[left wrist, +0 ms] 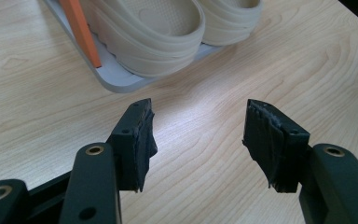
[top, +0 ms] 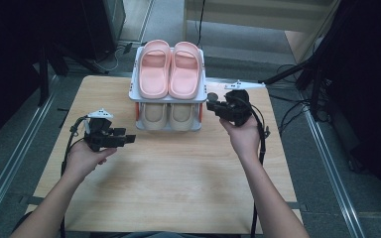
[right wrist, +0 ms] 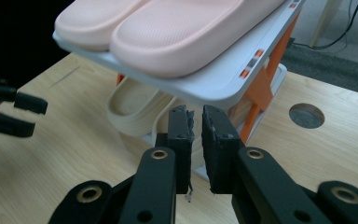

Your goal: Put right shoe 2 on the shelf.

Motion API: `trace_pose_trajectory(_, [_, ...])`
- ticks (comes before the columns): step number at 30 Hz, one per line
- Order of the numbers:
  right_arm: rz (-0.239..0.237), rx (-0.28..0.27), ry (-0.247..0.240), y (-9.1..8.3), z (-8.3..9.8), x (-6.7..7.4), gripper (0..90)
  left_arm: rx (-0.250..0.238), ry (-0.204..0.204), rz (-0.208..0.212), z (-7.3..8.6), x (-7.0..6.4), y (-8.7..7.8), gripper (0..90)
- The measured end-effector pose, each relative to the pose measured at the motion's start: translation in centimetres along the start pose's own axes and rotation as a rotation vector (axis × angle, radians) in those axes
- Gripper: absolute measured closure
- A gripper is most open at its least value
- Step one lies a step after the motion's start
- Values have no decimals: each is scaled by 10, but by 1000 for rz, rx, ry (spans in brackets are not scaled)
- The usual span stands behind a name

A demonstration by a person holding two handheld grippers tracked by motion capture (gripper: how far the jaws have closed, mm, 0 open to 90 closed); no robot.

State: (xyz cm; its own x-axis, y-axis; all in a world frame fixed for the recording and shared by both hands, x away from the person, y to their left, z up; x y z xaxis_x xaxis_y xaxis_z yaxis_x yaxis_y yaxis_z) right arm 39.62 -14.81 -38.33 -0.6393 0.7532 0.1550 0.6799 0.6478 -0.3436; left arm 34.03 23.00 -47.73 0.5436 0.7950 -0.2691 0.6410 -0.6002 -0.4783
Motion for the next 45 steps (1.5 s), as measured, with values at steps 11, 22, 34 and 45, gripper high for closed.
trace_pose_trajectory(11, [-30, 22, -7, -14, 38, 14, 797, 12, 10, 16, 0, -5, 2, 425])
trace_pose_trajectory(22, [-44, 16, 19, -26, 73, 11, 746, 23, 15, 27, 2, -10, 3, 423])
trace_pose_trajectory(34, [-61, 9, 2, -41, 98, 2, 564, 29, 52, 30, 4, -10, 5, 420])
trace_pose_trajectory(45, [-69, 11, 10, -45, 112, -7, 448, 36, 48, 30, 5, -7, 8, 416])
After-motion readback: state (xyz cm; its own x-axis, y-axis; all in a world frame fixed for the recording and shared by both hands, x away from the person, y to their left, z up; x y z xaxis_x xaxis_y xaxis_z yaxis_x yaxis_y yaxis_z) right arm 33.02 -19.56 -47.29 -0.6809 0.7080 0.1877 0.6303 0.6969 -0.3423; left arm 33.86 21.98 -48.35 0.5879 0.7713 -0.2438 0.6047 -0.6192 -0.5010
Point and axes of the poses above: each handheld gripper's, and its own axes: y roughly forward along the jaws, z roughly out of its underside, x roughly to its left, the point moved 1 cm from there along y, roughly forward along the jaws, and after that the axes turned 13 degrees about -x, right-handed, at the moved point
